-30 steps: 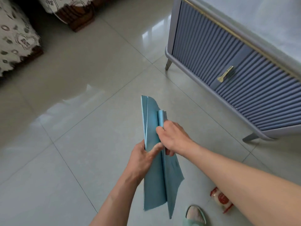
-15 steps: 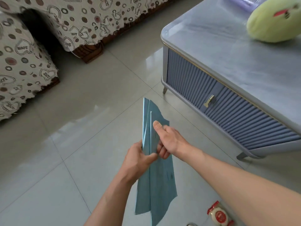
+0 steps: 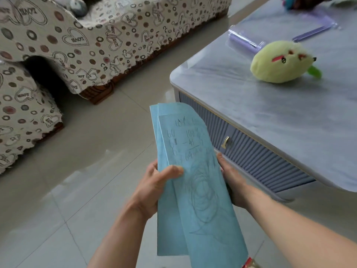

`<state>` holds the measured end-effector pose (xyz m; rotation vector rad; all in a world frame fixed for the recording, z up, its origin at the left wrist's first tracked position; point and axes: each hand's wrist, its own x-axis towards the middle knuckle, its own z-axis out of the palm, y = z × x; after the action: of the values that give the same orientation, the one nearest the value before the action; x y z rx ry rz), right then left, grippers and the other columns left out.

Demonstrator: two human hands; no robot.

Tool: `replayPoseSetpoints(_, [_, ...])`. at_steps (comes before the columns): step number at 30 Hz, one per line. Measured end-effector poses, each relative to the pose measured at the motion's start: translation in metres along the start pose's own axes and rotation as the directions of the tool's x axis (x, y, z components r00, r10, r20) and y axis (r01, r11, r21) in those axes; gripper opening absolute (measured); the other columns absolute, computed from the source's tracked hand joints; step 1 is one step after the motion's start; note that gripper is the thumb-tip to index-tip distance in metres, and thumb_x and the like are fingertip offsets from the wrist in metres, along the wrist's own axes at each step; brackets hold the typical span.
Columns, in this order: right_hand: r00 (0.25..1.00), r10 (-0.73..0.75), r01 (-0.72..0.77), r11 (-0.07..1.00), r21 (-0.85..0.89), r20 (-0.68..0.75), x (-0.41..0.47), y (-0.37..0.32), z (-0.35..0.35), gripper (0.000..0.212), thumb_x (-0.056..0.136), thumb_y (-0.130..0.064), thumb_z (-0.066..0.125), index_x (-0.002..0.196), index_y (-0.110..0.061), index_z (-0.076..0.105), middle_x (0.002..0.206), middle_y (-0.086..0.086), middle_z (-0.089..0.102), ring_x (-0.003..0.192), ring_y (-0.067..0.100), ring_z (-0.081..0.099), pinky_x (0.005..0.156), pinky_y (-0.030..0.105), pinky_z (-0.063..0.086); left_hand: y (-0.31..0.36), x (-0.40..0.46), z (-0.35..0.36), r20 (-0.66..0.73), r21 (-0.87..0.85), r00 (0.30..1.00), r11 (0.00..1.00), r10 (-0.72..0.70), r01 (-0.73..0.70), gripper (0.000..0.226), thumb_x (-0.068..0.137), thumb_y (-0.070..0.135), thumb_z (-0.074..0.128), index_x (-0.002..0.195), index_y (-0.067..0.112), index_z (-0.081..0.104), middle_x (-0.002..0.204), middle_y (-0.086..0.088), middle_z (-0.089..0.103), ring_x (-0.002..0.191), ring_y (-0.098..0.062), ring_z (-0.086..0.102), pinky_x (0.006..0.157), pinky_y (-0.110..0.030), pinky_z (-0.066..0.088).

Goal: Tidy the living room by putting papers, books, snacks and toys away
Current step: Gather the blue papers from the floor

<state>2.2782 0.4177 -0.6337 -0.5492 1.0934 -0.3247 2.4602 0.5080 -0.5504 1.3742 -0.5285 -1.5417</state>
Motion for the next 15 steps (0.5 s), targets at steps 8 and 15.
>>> replayPoseSetpoints(8, [0.848,-0.352,0.377,0.926,-0.016,-0.396,-0.029,-0.082,-0.045,0.03,0.081,-0.028,0.074,0.1,-0.004,0.07,0.095,0.012,0.075,0.087,0.03,0.072,0.081,0.04,0.057,0.041,0.061,0.033,0.014,0.125,0.996,0.988,0.088,-0.089,0.051,0.069,0.009,0.063,0.12,0.016,0.058,0.105,-0.015,0.072,0.079,-0.03,0.071,0.064,-0.043,0.058])
replayPoseSetpoints(15, [0.646,-0.516,0.556,0.823,-0.115,-0.562,-0.05,-0.156,-0.064,0.013,0.081,-0.009,0.069,0.092,-0.003,0.065,0.085,0.009,0.072,0.072,0.024,0.067,0.06,0.028,0.053,0.098,0.127,0.093,0.074,0.322,0.961,0.905,0.268,-0.277,0.028,0.089,-0.001,0.057,0.11,0.018,0.055,0.098,-0.007,0.071,0.076,-0.019,0.072,0.06,-0.036,0.058])
